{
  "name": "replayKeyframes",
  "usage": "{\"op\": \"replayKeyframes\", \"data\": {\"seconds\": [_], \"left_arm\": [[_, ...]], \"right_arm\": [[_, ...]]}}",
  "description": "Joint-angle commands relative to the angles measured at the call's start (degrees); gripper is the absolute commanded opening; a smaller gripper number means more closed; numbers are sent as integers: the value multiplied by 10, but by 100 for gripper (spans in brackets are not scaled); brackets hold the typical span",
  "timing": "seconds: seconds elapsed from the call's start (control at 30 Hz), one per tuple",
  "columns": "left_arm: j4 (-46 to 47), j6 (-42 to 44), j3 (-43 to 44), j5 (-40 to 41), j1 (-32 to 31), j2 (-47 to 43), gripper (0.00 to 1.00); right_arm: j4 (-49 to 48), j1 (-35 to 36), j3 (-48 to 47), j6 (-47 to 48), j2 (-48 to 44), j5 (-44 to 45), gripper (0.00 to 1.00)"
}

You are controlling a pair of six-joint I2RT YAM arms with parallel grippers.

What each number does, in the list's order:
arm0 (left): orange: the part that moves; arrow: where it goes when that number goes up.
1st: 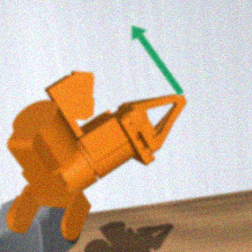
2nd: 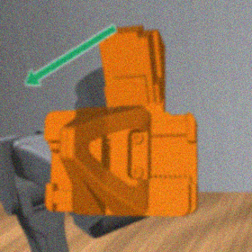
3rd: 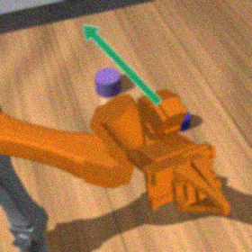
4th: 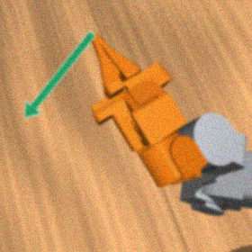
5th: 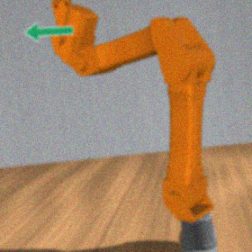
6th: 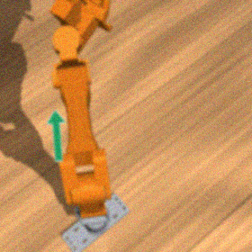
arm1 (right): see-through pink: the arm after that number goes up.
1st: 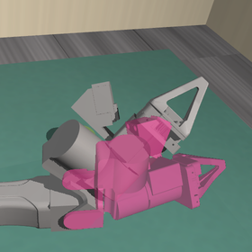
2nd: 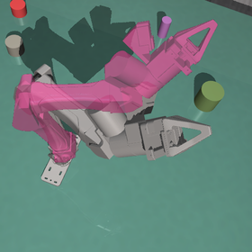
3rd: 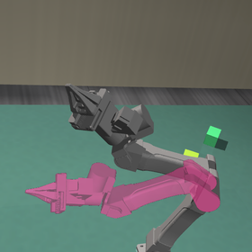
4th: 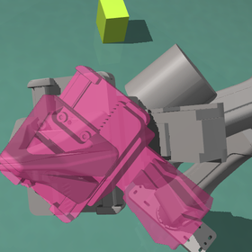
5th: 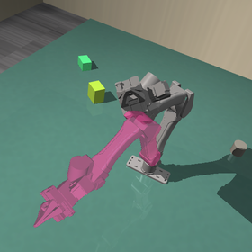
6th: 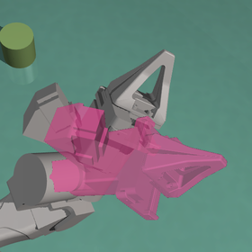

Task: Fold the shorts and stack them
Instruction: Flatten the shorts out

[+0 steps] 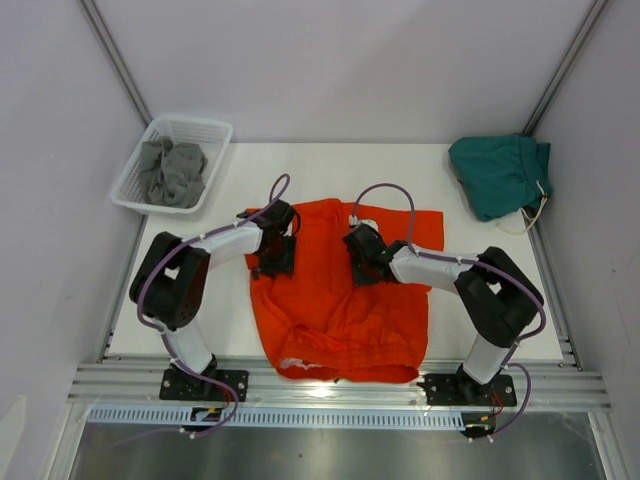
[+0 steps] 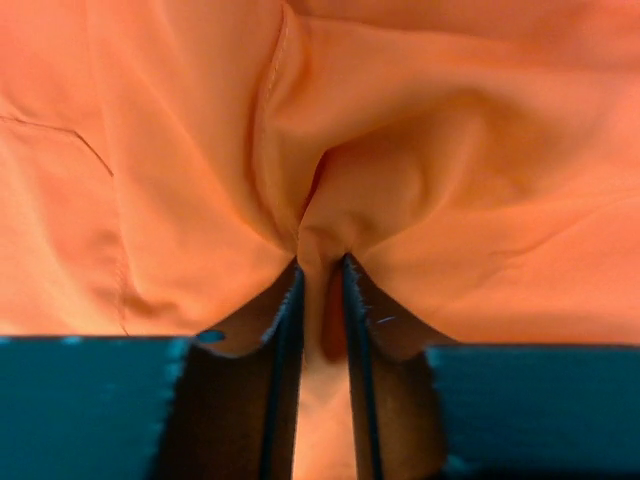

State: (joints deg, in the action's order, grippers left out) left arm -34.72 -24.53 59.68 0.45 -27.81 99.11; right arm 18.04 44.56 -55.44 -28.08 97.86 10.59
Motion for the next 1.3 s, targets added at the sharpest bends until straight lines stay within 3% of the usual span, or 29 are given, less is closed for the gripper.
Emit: {"op": "replayKeyframes", "data": {"seconds": [0.0, 0.03, 0.1, 0.13, 0.17, 0.4, 0.53, 0.67, 0.77, 0.9, 1.1, 1.2, 1.23, 1.27], "left_arm": [[7, 14, 38, -16, -2, 73, 48], [4, 19, 46, -16, -1, 86, 34], [0, 22, 71, -17, 0, 107, 19], [-1, 22, 76, -17, 3, 121, 6], [0, 26, 83, -18, 4, 124, 1], [-48, 42, 156, -38, 14, 131, 1], [-97, 63, 255, -55, 31, 168, 1], [-149, 73, 380, -54, 52, 214, 1], [-175, 79, 422, -70, 67, 257, 1], [-221, 91, 539, -70, 71, 310, 1], [-242, 105, 596, -83, 75, 346, 0], [-254, 107, 627, -81, 77, 350, 3], [-255, 106, 623, -77, 78, 347, 22], [-250, 103, 618, -73, 77, 328, 33]], "right_arm": [[-13, -15, -26, 16, 55, -22, 22], [-14, -24, -33, 18, 67, -23, 22], [-15, -32, -48, 22, 78, -29, 22], [-18, -44, -53, 25, 83, -32, 22], [-20, -50, -56, 26, 90, -36, 22], [-13, -88, -81, 20, 105, -33, 25], [-10, -89, -78, -17, 102, -5, 29], [-8, -88, -78, -57, 114, 7, 28], [-10, -80, -68, -87, 114, 19, 26], [-26, -33, -47, -153, 99, 76, 30], [-6, 62, -118, -199, 144, 93, 36], [16, 64, -164, -182, 146, 96, 64], [16, 62, -165, -165, 137, 101, 75], [20, 55, -164, -156, 111, 104, 79]]}}
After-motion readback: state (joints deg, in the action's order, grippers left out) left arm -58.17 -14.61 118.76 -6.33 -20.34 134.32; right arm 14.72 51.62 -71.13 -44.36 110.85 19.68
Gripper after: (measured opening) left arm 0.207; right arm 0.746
